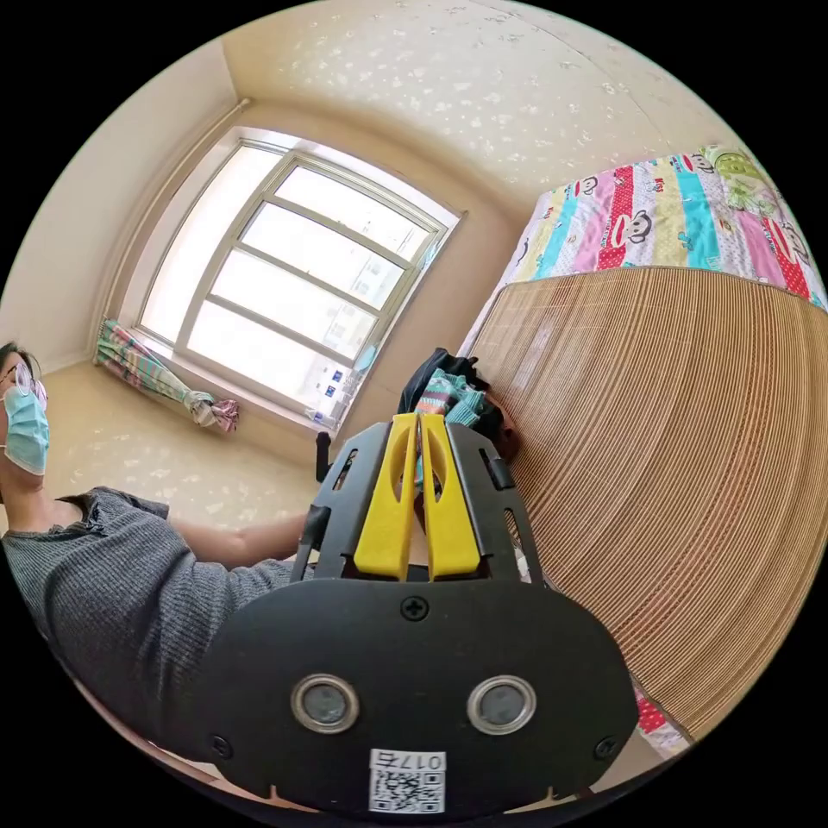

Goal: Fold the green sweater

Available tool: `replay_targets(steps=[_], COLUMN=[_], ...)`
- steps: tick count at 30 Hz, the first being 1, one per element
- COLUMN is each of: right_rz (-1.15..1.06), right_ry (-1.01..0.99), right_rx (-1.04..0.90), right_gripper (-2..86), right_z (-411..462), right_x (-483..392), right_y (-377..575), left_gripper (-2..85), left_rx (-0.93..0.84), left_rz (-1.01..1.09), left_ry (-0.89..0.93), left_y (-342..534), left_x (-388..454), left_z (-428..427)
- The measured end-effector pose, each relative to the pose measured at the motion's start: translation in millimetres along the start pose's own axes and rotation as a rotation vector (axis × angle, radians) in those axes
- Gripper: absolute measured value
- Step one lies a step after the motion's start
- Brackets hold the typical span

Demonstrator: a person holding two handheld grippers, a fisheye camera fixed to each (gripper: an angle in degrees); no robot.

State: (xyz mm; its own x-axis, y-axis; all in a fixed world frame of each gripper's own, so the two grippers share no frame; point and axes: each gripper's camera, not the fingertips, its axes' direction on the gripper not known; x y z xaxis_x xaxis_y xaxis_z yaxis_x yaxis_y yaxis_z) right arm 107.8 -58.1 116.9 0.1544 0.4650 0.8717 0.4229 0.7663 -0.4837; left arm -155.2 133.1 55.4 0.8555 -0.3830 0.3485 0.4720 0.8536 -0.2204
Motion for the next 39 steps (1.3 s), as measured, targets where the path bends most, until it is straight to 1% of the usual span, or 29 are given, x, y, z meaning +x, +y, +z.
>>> replay_targets(steps=[3,5,6,7,9,12,13,14,15,16,17,18,20,21,23,24,26,27,29,30,32,34,36,38,39], right_rz=[0.056,0.110,0.156,0.179,0.265,0.298,0.302,0.306,0.302,0.296,0.281,0.259,0.221,0.187,0.121,0.075,-0.005,-0.065,-0.162,-0.225,-0.326,-0.411,-0.515,-0.583,-0.609], right_ry=[0.064,0.108,0.138,0.151,0.188,0.235,0.249,0.272,0.290,0.298,0.311,0.320,0.334,0.340,0.347,0.350,0.350,0.343,0.318,0.301,0.279,0.284,0.276,0.242,0.202], right_rx=[0.007,0.017,0.026,0.032,0.072,0.128,0.135,0.145,0.153,0.158,0.168,0.175,0.181,0.180,0.170,0.157,0.135,0.126,0.118,0.112,0.104,0.129,0.200,0.218,0.208], right_gripper=[0.4,0.4,0.4,0.4,0.3,0.3,0.3,0.3,0.3,0.4,0.4,0.5,0.5,0.6,0.8,0.9,1.2,1.6,2.4,3.3,5.4,8.1,11.2,12.9,14.2], right_z=[-2,-10,-16,-20,-37,-57,-60,-66,-71,-73,-76,-79,-81,-82,-80,-78,-75,-73,-70,-68,-65,-66,-71,-74,-74], right_x=[-5,-4,-3,-2,-3,-14,-17,-22,-27,-29,-35,-40,-49,-56,-66,-73,-86,-96,-114,-127,-150,-171,-191,-198,-200], right_y=[26,46,61,68,97,125,130,138,144,146,150,153,154,152,146,140,126,116,101,90,77,69,65,61,55], left_gripper=[13.5,15.3,15.7,16.1,15.9,11.2,8.8,7.8,7.3,6.9,6.6,6.5,6.2,6.1,5.9,5.9,5.9,5.9,5.9,6.0,6.0,6.0,6.0,6.0,6.0], left_rx=[-0.094,-0.247,-0.277,-0.269,-0.284,-0.318,-0.312,-0.300,-0.292,-0.270,-0.223,-0.188,-0.013,0.027,0.166,0.203,0.363,0.402,0.487,0.497,0.473,0.432,0.347,0.201,0.163], left_rz=[0.083,0.145,0.159,0.166,0.139,0.122,0.149,0.171,0.177,0.188,0.209,0.224,0.286,0.319,0.505,0.556,0.731,0.771,0.929,0.974,1.153,1.272,1.357,1.405,1.407], left_ry=[-0.082,-0.136,-0.135,-0.139,-0.109,0.020,0.109,0.213,0.274,0.398,0.521,0.583,0.866,0.936,1.183,1.253,1.547,1.629,1.933,1.992,2.165,2.238,2.309,2.414,2.447], left_y=[-24,-30,-30,-29,-30,-32,-32,-31,-30,-28,-23,-20,-7,-3,14,18,35,39,51,53,64,75,89,110,115], left_x=[-10,-16,-19,-24,-34,-61,-75,-91,-99,-115,-128,-134,-147,-147,-129,-123,-99,-93,-62,-53,-14,15,45,89,100], left_z=[23,61,69,71,67,50,36,21,12,-8,-33,-47,-102,-114,-160,-170,-200,-205,-221,-226,-246,-260,-265,-266,-264])
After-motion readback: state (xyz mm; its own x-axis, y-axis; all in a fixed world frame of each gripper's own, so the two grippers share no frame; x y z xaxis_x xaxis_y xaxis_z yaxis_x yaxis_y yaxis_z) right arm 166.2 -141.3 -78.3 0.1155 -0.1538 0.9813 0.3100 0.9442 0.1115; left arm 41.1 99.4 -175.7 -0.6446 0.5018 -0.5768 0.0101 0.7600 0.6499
